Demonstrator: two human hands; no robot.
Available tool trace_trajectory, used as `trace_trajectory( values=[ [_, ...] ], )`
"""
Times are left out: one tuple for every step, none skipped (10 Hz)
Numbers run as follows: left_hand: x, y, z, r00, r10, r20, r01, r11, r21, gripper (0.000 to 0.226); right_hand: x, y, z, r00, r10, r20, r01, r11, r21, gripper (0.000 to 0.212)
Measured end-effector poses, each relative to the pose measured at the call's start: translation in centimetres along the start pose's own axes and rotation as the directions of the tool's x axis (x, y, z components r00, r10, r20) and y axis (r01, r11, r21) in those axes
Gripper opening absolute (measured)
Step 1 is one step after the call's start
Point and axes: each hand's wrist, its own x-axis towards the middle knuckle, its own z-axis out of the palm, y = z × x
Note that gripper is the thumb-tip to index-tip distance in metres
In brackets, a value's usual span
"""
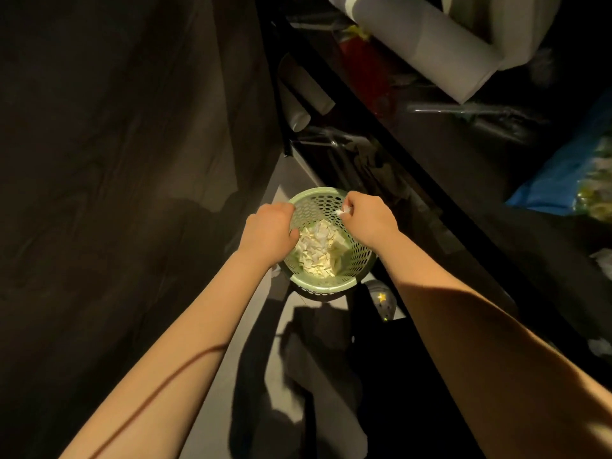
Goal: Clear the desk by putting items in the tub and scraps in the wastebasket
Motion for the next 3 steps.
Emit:
trace_trajectory(
  values=[
    [0.36,-0.21,0.08,1.000,-0.002,-0.005,0.002,1.000,0.001,0.035,1.05,-0.23,1.37,0.999,-0.049,0.021,0.051,0.997,-0.066,0.011],
    [0.29,-0.05,0.07,1.000,0.001,0.019,0.000,1.000,-0.014,0.036,1.30,-0.17,2.10,0.988,-0.037,0.149,0.063,0.983,-0.174,0.034],
    [0.32,-0.16,0.29,1.000,0.003,0.025,-0.002,1.000,-0.003,0.038,1.29,0.10,2.23,0.965,-0.007,0.261,0.060,0.979,-0.196,0.058]
  ],
)
